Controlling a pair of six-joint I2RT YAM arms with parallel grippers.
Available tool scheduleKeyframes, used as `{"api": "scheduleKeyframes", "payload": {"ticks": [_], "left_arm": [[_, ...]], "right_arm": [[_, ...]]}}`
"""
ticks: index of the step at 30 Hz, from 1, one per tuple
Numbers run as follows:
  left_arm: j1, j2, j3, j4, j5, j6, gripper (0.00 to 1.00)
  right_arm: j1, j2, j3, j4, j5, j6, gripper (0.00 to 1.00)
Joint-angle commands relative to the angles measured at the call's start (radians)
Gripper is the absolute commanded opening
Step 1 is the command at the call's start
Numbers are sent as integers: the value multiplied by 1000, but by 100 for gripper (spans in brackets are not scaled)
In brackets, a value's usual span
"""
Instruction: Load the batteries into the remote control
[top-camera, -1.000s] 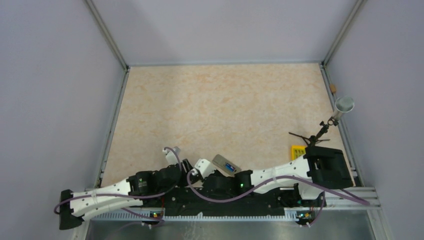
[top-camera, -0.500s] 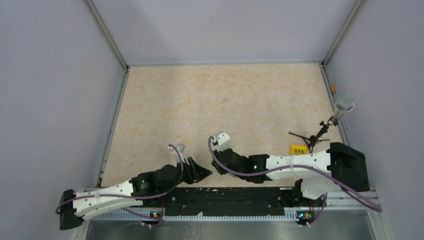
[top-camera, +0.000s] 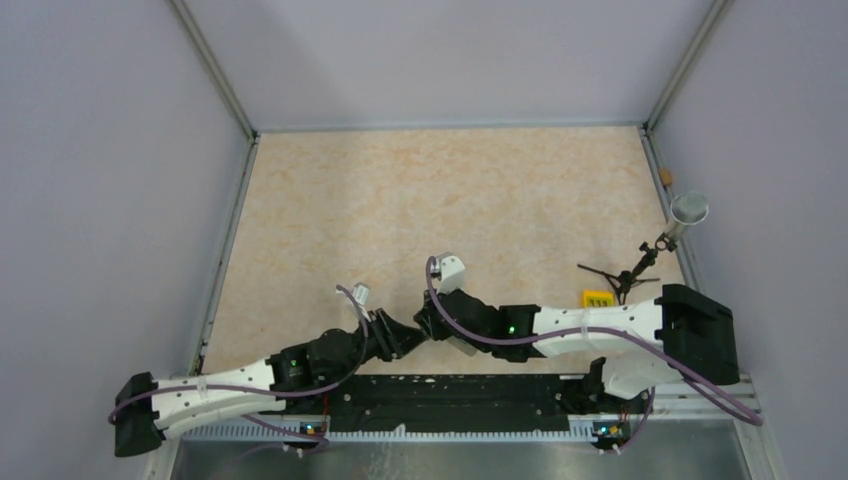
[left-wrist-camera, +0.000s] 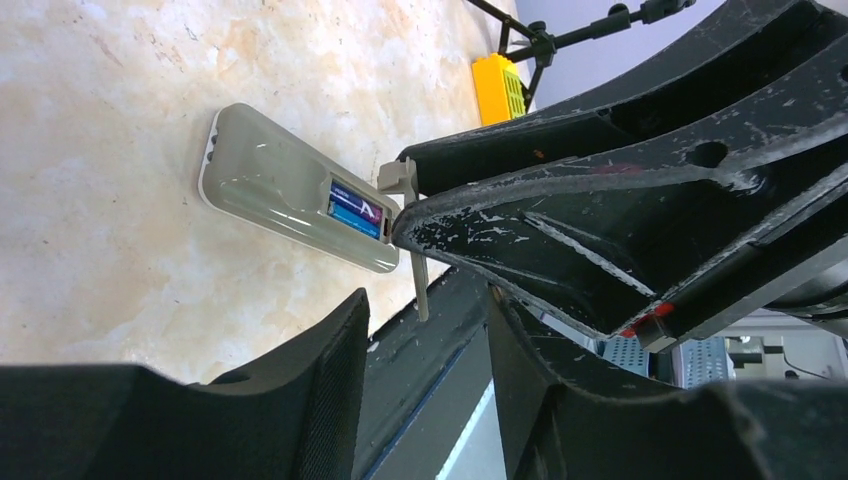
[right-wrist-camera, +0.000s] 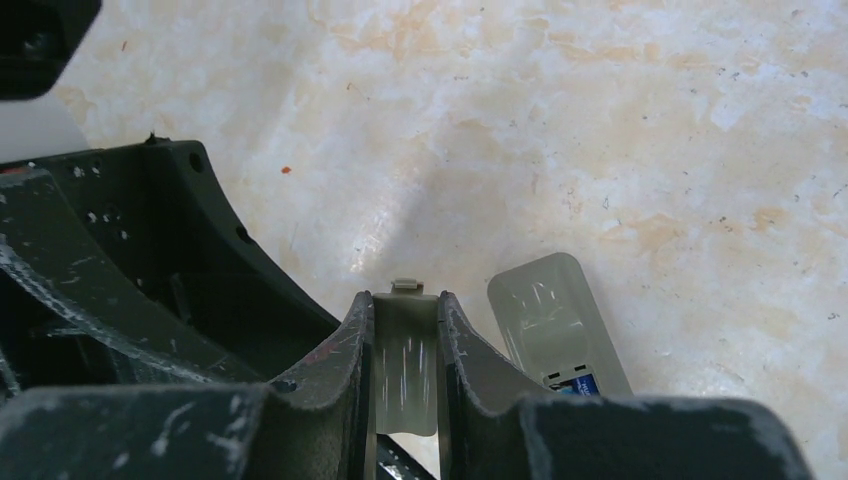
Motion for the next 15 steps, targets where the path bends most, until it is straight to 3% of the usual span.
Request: {"api": "scheduleKeyframes", "payload": {"ticks": [1, 10, 15], "left_arm": [[-1, 38, -53, 138, -29, -25, 47], [-1, 62, -70, 189, -66, -52, 35], [-1, 67, -73, 196, -63, -57, 22]], "right_arm": [[-7, -25, 44, 69, -12, 37, 4], [-6, -23, 32, 95, -8, 47, 4], [-7, -33, 18, 108, 10, 52, 4]]}}
